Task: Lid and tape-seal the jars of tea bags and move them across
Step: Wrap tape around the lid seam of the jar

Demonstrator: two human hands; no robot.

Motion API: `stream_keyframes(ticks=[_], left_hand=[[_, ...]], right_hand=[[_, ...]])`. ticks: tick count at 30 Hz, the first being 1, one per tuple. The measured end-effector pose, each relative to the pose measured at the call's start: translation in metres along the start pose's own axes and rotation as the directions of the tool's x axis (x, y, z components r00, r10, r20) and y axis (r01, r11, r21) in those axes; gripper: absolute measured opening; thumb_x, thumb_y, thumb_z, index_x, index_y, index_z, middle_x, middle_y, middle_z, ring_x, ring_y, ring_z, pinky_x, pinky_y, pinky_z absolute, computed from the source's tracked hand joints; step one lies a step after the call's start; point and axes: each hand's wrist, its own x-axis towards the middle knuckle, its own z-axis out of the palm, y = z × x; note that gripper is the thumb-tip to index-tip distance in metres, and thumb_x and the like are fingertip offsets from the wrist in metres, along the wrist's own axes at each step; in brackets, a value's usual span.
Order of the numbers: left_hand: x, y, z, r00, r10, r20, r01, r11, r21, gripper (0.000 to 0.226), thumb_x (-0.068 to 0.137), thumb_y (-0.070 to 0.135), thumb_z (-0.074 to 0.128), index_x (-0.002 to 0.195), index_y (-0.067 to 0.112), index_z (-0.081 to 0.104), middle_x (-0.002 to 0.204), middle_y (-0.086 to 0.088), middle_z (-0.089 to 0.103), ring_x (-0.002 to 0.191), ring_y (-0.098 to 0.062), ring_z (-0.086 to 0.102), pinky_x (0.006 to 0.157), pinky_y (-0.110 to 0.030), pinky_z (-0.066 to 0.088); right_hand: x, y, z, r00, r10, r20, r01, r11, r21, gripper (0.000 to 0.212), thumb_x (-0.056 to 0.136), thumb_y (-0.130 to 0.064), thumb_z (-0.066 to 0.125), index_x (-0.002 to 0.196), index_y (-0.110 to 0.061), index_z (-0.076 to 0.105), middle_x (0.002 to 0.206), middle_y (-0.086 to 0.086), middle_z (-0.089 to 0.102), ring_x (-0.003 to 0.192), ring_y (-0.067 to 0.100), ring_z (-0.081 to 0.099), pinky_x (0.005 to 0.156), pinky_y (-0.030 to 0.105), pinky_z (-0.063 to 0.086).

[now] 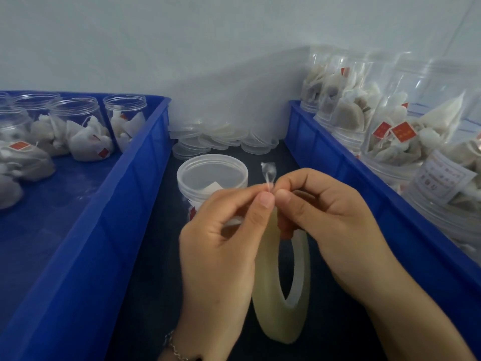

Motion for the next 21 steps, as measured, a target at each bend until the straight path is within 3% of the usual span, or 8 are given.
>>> stream_keyframes(ticks=[7,9,11,16,19,21], left_hand=[[0.004,0.005,-0.008,0.992,0.122,0.019,-0.123,0.982,0.146,0.008,0.075,0.039,0.067,0.083,0.038,0.066,0.081,0.017,0.069,0.075,0.0,0.067,0.061,-0.007,0.048],[0.004,0.007,-0.007,0.998,0.053,0.018,-0.054,0.995,0.087,0.011,0.07,0.043,0.074,0.076,0.037,0.067,0.075,0.018,0.069,0.07,0.002,0.066,0.056,-0.006,0.047],[0.005,0.007,-0.006,0.998,-0.038,0.043,0.037,0.999,0.011,0.011,0.068,0.046,0.065,0.072,0.035,0.067,0.07,0.018,0.069,0.066,0.002,0.066,0.055,-0.006,0.047],[0.007,0.004,-0.007,0.989,-0.082,0.124,0.077,0.996,0.048,0.019,0.072,0.046,0.054,0.075,0.03,0.065,0.069,0.019,0.068,0.066,0.003,0.065,0.055,-0.005,0.045],[0.005,0.005,-0.005,0.99,-0.118,0.073,0.117,0.993,0.011,0.024,0.072,0.046,0.051,0.074,0.027,0.065,0.068,0.015,0.067,0.064,0.0,0.065,0.055,-0.008,0.047],[0.008,0.002,-0.008,0.974,-0.221,-0.047,0.209,0.961,-0.182,0.024,0.074,0.041,0.051,0.067,0.023,0.065,0.062,0.01,0.064,0.057,-0.004,0.063,0.058,-0.015,0.052]], right_hand=[[-0.001,-0.001,0.002,0.998,-0.059,-0.016,0.057,0.99,-0.129,0.027,0.07,-0.04,0.053,0.082,-0.018,0.063,0.069,-0.009,0.062,0.063,0.005,0.059,0.058,0.013,0.048],[-0.002,-0.001,0.002,0.997,-0.063,-0.036,0.057,0.989,-0.136,0.028,0.069,-0.042,0.053,0.08,-0.019,0.063,0.07,-0.009,0.062,0.063,0.005,0.059,0.058,0.013,0.048],[-0.002,-0.001,0.002,0.998,-0.047,-0.043,0.042,0.994,-0.102,0.028,0.067,-0.042,0.053,0.08,-0.019,0.063,0.069,-0.009,0.063,0.061,0.004,0.06,0.057,0.012,0.049],[-0.003,0.001,0.006,0.999,-0.033,-0.042,0.027,0.99,-0.136,0.017,0.074,-0.038,0.058,0.079,-0.021,0.06,0.068,-0.008,0.061,0.06,0.005,0.058,0.055,0.014,0.049],[-0.004,0.004,0.011,0.993,-0.059,-0.104,0.034,0.974,-0.225,0.013,0.078,-0.034,0.046,0.077,-0.025,0.055,0.072,-0.004,0.059,0.061,0.01,0.055,0.056,0.019,0.05],[-0.002,0.004,0.007,0.978,-0.048,-0.203,0.007,0.98,-0.198,0.013,0.078,-0.032,0.043,0.076,-0.024,0.053,0.07,-0.007,0.057,0.058,0.007,0.053,0.054,0.018,0.047]])
